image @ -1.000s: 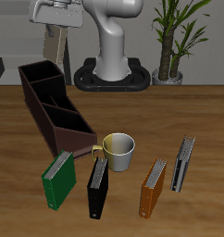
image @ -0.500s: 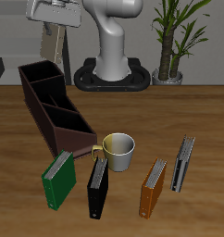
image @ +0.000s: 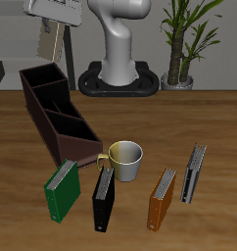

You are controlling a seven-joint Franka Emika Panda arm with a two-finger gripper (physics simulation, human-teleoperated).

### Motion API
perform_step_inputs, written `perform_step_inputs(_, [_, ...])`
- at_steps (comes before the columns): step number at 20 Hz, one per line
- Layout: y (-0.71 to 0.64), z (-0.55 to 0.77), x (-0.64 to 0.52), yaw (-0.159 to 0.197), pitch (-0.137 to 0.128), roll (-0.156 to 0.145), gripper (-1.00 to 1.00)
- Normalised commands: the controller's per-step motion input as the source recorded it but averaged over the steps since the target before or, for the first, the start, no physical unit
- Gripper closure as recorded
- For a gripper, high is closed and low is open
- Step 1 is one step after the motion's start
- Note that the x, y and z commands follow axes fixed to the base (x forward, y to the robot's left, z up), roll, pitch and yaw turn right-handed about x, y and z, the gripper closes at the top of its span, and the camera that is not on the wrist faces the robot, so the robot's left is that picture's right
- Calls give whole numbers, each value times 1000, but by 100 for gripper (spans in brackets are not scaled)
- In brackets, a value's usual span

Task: Place the yellow book into the right desk caddy's back compartment

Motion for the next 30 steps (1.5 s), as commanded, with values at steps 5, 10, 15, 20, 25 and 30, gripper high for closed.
perform_step_inputs(5, [71,-27,-19,-146,-23,-20,100])
perform_step_inputs(10, [184,84,23,-125,-30,27,100])
perform_step_inputs(15, [42,34,85,-10,-20,16,100])
perform_step_inputs(20, [108,-91,90,0,-5,25,100])
perform_step_inputs(25, [142,-128,31,-17,19,32,100])
perform_step_inputs(30, [139,-42,49,-9,2,27,100])
